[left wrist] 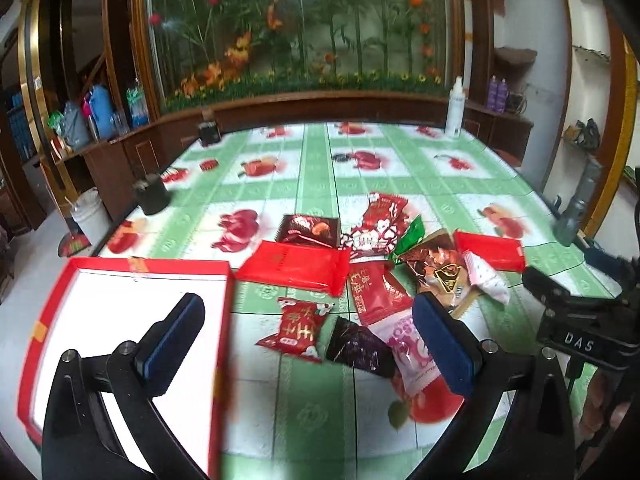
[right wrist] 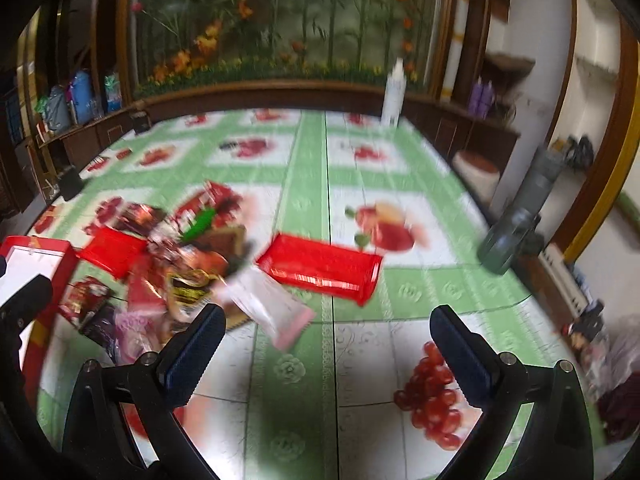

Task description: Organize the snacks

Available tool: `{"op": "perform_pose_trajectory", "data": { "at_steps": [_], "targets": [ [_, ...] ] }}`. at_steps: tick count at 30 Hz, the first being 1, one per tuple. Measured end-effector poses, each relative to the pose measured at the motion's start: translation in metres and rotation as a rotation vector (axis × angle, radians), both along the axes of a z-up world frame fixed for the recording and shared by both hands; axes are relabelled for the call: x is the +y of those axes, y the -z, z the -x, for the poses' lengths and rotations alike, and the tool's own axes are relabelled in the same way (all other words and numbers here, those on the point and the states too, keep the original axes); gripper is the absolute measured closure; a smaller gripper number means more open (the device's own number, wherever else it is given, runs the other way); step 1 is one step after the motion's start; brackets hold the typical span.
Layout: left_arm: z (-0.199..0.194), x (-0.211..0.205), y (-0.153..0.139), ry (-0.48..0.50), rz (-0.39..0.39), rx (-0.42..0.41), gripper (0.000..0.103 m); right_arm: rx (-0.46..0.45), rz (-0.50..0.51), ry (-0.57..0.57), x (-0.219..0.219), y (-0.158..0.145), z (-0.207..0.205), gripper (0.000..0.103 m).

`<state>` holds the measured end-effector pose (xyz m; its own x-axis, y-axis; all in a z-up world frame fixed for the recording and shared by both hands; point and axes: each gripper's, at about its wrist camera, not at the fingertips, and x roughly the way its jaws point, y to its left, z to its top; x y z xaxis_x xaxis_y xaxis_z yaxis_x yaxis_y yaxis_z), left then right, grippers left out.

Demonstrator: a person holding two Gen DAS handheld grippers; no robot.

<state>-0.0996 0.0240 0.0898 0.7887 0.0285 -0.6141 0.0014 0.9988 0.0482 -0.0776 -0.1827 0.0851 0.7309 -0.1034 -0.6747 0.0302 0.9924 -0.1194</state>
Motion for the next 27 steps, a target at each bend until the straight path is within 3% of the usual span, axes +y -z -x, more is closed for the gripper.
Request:
{"op": "perform_pose_trajectory", "data": {
  "at_steps": [12,27],
  "targets": [
    [0.048,0.012,-0.031,0.0,0.01,-0.079,0.0,-0.127,0.085,-0.056,0.035,-0.055,0.051,0.0],
    [0.075,0.024,-0.039,-0.029,0.013,-0.118,0.0,-0.149,0.108,-0.094,0.056,-0.065,0.072,0.0]
  ]
}}
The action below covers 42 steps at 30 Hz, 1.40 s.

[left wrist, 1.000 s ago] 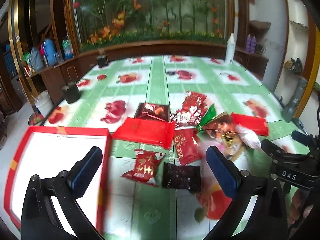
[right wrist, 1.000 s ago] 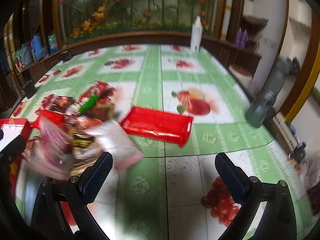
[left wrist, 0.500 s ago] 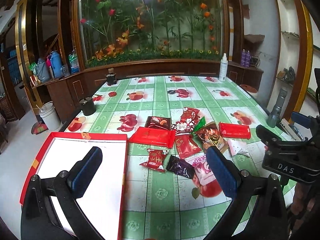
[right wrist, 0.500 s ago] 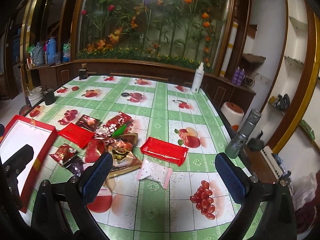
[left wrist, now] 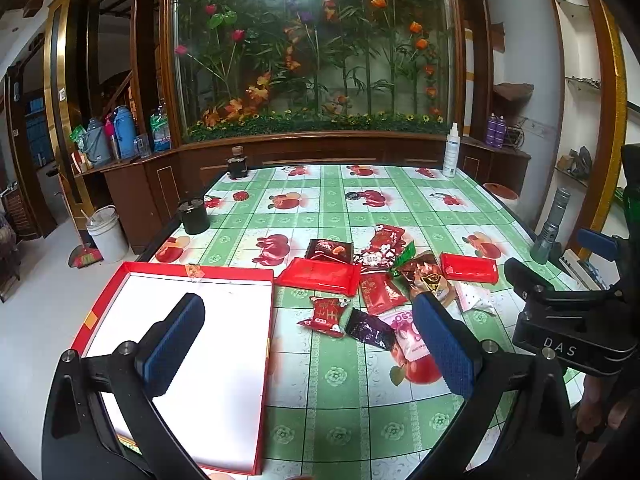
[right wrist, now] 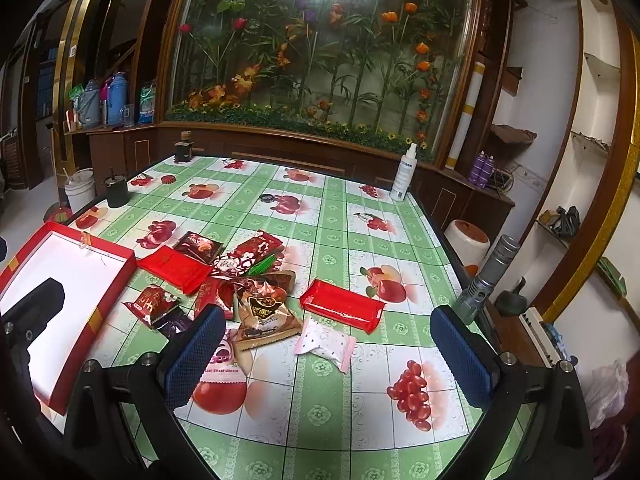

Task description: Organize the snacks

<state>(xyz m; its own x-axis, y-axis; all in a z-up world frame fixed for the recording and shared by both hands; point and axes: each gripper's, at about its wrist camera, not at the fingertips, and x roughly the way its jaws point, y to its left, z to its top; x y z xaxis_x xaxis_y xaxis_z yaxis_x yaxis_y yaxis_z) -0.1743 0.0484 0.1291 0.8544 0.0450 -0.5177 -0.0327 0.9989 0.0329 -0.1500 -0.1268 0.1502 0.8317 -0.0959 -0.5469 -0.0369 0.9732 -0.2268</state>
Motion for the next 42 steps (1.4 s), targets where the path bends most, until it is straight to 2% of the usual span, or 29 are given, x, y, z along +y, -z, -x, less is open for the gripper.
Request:
{"op": "perform_pose_trajectory", "data": {
  "at_steps": [13,23,31,35,42],
  "targets": [
    [-0.001,-0.004,0.008,-0.004,-0.032,0.025,0.0,-0.003,-0.001,-0.01,0.003,0.001,0.001,0.0],
    [-0.011,-0.008,0.02,-0.014,-0.068,0.058,0.0,0.027,0.004,-0.028,0.004,0.013,-0.008,0.0],
    [-0.039,0.0,0.048,-0.022,-0.112,0.179,0.0,0.106,-0.073,-0.066,-0.021,0.038,-0.03,0.0],
    [-0.046,0.003,0.059,-0.039,-0.122,0.201,0.0,0.155,-0.115,-0.029,-0.042,0.056,-0.043,0.0],
    [-0.045,0.001,0.061,-0.029,-0.123,0.206,0.0,0.144,-0.033,-0.027,-0.023,0.06,-0.043,0.0]
  ]
}}
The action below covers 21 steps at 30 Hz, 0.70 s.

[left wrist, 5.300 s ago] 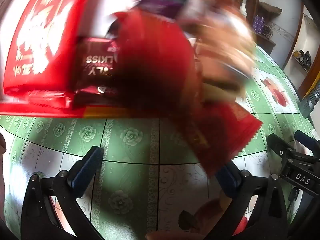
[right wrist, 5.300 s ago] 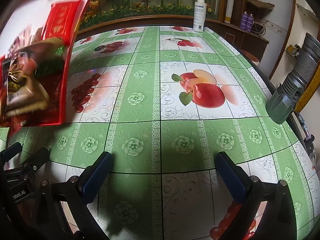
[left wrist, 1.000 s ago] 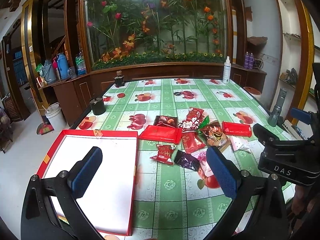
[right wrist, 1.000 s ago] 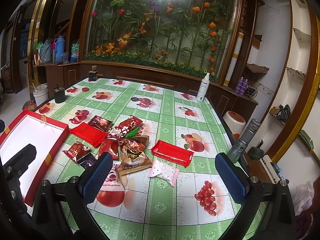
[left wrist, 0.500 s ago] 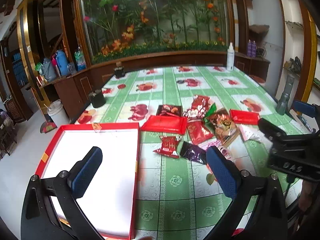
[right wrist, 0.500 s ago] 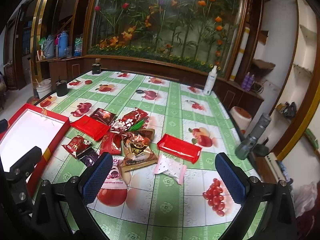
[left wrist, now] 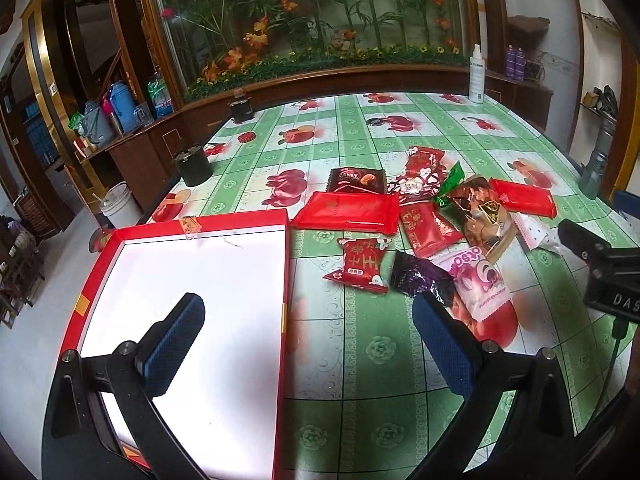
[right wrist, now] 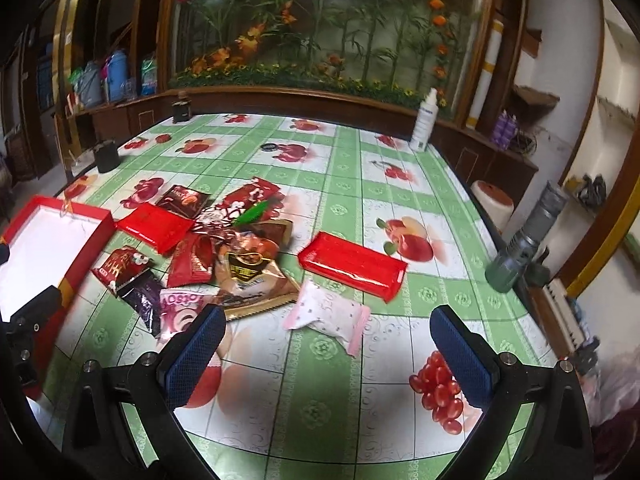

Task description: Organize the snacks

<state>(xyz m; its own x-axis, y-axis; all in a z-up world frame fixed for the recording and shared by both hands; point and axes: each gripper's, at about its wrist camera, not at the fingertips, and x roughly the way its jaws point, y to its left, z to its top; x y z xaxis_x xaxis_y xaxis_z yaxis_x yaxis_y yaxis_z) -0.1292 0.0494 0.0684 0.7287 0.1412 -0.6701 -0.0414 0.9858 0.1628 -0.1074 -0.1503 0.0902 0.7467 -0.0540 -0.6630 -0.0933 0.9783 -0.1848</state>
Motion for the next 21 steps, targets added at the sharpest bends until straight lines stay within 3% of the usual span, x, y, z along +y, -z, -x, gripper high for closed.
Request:
{"op": "perform_pose_trajectory", "data": {
  "at_steps": [21],
  "targets": [
    [-0.001,-0.003,0.002,0.006,-0.014,-0.005,0.0,0.003,0.014,-0.036,0.021,-0.001,0.01,0.0]
  ]
}}
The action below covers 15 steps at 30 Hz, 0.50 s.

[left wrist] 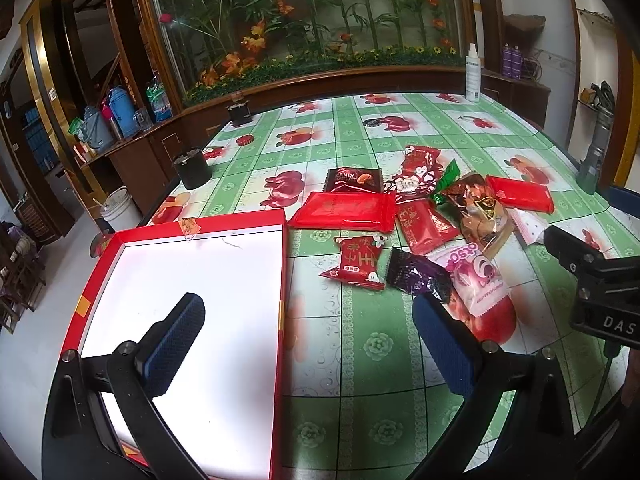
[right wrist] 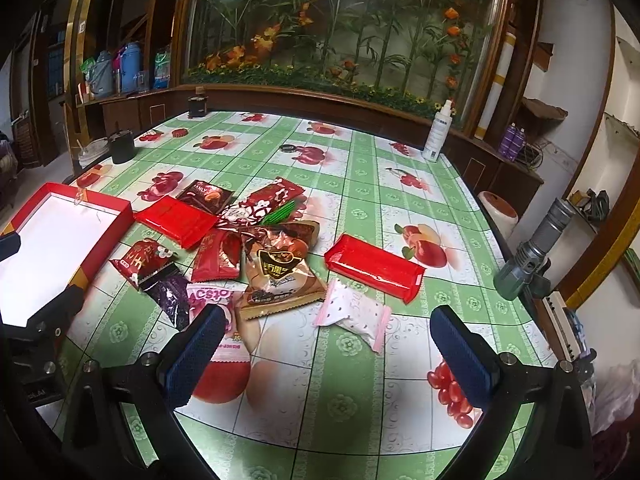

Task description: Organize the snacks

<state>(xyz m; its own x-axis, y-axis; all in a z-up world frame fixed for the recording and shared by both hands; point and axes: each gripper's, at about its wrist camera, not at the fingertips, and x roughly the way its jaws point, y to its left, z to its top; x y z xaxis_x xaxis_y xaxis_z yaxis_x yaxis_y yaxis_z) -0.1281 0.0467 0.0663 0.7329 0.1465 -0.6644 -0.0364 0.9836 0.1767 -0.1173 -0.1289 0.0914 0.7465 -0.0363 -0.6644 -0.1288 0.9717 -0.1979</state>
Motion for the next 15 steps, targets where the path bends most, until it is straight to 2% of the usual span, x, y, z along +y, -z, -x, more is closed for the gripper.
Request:
{"op": "perform_pose_trajectory", "data": {
  "at_steps": [15],
  "targets": [
    [-0.022,0.001,0.013,0.001,0.004,0.036,0.0,0.052,-0.015,0.001,-0.002,0.019,-0.021,0.0]
  ]
}}
